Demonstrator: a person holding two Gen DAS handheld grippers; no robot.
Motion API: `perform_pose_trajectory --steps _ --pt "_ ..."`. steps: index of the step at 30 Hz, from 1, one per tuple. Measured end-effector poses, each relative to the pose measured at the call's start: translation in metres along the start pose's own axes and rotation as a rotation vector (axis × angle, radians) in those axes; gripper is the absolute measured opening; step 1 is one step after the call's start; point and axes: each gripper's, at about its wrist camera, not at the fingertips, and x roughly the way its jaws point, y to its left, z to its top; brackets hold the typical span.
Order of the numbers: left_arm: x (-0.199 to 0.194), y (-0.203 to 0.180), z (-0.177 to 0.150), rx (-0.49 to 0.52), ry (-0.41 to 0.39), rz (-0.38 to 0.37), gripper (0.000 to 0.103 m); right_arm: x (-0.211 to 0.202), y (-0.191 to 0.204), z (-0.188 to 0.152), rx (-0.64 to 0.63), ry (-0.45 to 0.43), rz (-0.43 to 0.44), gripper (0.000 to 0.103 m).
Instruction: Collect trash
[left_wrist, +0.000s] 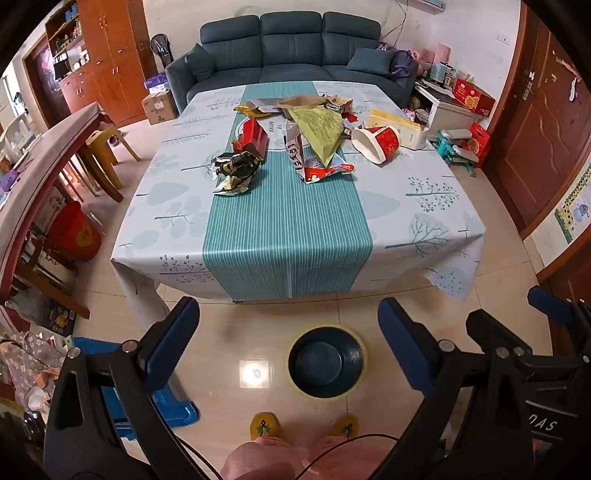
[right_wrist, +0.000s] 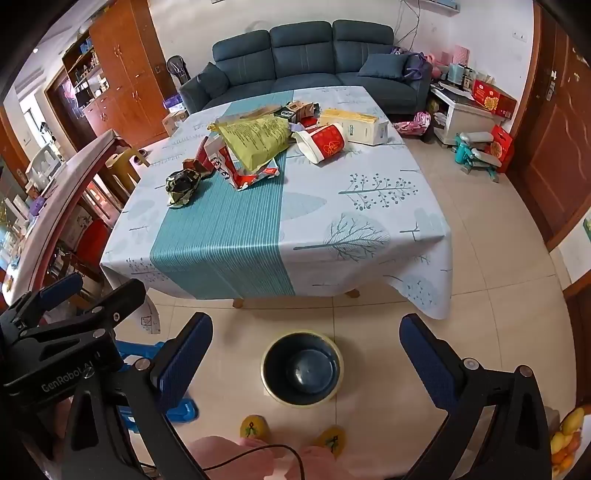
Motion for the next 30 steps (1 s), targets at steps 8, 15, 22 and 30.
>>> perform_pose_trajectory --steps 8,15,22,30 --pt "0.002 0.006 0.005 -0.006 0.006 0.008 0.09 0.002 0.002 0.0 -0.001 0.002 0.005 0.103" --pt "0.001 -0.003 -0.001 0.007 -0.007 0.003 0.088 0.003 0.004 0.001 -0.002 -0.001 -0.005 0.103" --pt "0.005 -0.006 -0.003 0.012 0.004 -0.004 0.088 0.003 0.003 0.001 -0.001 -0.003 -0.003 0.103" --pt "0.013 0.001 0.007 0.036 0.006 -0.02 0.088 0.004 0.003 0.004 0.015 -0.004 -0.001 0.103"
